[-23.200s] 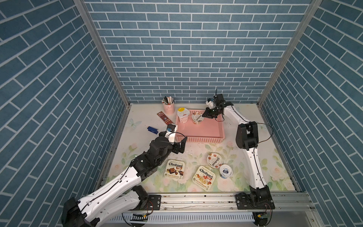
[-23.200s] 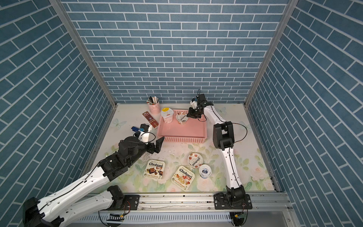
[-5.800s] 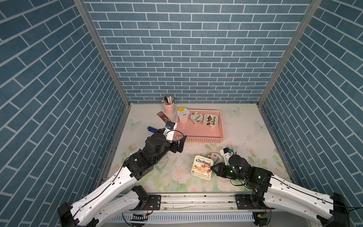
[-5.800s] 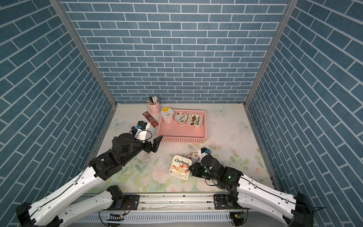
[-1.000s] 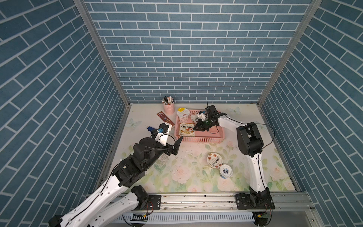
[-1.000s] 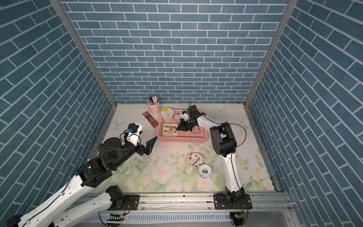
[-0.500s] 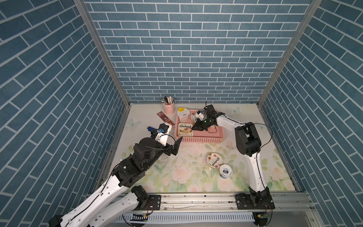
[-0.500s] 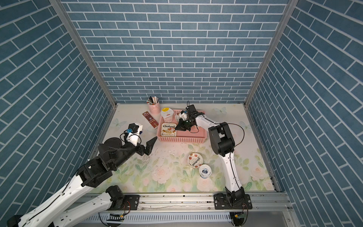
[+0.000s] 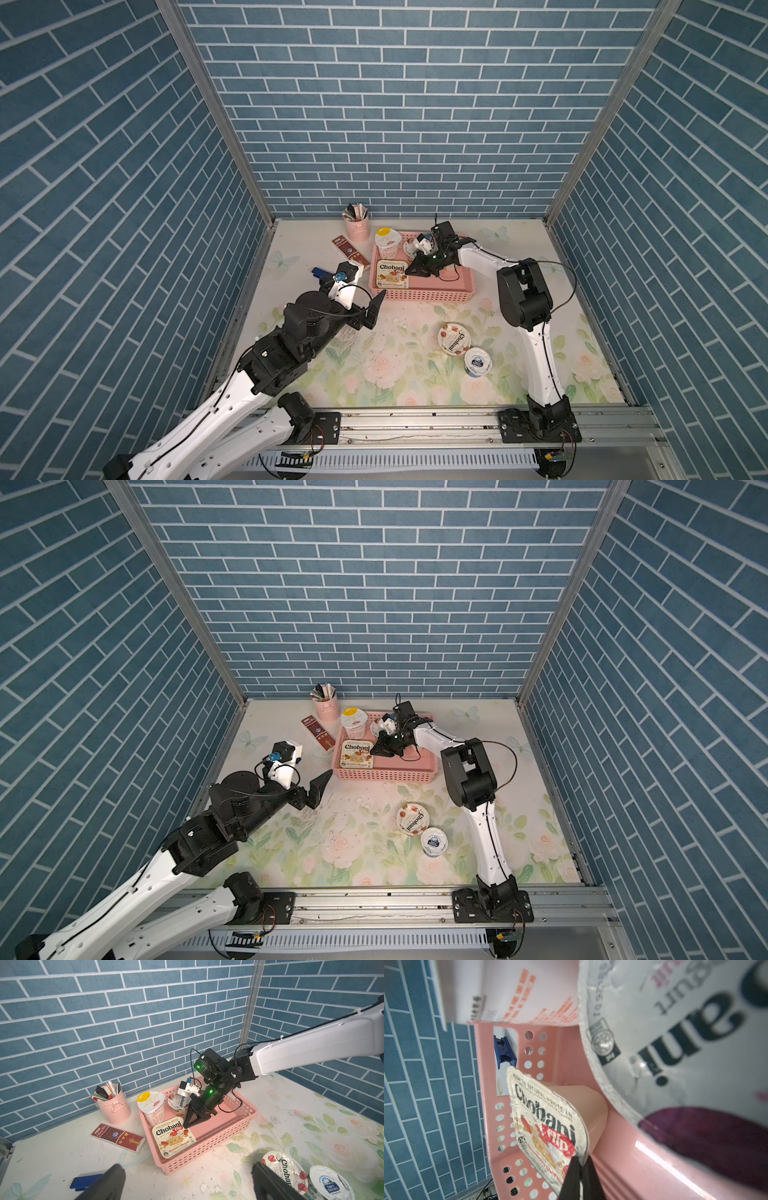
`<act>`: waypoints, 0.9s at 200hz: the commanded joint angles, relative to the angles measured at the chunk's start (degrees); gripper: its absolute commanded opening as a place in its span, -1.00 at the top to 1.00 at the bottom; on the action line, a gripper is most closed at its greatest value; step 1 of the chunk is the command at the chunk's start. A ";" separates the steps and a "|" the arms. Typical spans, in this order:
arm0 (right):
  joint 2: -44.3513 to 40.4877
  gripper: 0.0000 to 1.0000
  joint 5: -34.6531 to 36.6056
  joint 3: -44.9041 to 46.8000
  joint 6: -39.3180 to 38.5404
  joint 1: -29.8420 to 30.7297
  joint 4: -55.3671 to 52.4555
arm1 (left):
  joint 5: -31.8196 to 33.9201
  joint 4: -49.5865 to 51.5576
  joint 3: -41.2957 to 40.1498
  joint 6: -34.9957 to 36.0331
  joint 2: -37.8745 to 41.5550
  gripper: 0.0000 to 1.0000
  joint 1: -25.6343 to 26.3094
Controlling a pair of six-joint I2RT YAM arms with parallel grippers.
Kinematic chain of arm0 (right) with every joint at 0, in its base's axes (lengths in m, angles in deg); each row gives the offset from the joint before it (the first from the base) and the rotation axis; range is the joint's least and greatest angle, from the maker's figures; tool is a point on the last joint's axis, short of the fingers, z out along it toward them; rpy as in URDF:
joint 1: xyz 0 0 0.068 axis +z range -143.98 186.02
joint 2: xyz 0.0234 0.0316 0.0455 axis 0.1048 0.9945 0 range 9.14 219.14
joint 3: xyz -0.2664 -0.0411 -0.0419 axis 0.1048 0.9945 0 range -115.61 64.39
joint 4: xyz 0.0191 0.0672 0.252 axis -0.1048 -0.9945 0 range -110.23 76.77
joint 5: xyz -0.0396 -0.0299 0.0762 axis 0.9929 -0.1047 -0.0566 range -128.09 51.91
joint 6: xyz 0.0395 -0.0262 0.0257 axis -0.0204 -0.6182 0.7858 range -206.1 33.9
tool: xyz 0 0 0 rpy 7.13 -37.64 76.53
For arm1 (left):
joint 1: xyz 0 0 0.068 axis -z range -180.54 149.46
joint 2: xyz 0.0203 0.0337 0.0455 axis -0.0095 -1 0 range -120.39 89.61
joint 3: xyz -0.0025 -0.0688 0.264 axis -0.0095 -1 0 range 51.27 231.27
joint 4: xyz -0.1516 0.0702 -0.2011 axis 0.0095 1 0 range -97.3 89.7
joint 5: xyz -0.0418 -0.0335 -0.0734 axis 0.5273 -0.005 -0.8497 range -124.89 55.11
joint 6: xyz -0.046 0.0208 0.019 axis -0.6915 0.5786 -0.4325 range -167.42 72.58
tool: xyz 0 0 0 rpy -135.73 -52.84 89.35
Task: Put the yogurt in the basket
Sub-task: Place the yogurt in the basket.
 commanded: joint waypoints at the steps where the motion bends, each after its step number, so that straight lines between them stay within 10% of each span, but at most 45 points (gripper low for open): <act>1: 0.95 0.74 -0.91 -0.48 1.18 0.43 -1.23 | 0.43 -0.28 -0.42 0.42 0.49 -1.00 0.24; 82: -0.95 0.26 -1.24 -0.38 0.85 0.61 -0.84 | 0.46 -0.18 -0.59 0.42 0.56 -1.00 0.25; 180: -19.55 0.12 4.05 10.16 -7.05 0.17 -1.08 | -0.11 -1.92 -1.21 0.33 0.51 -1.00 0.25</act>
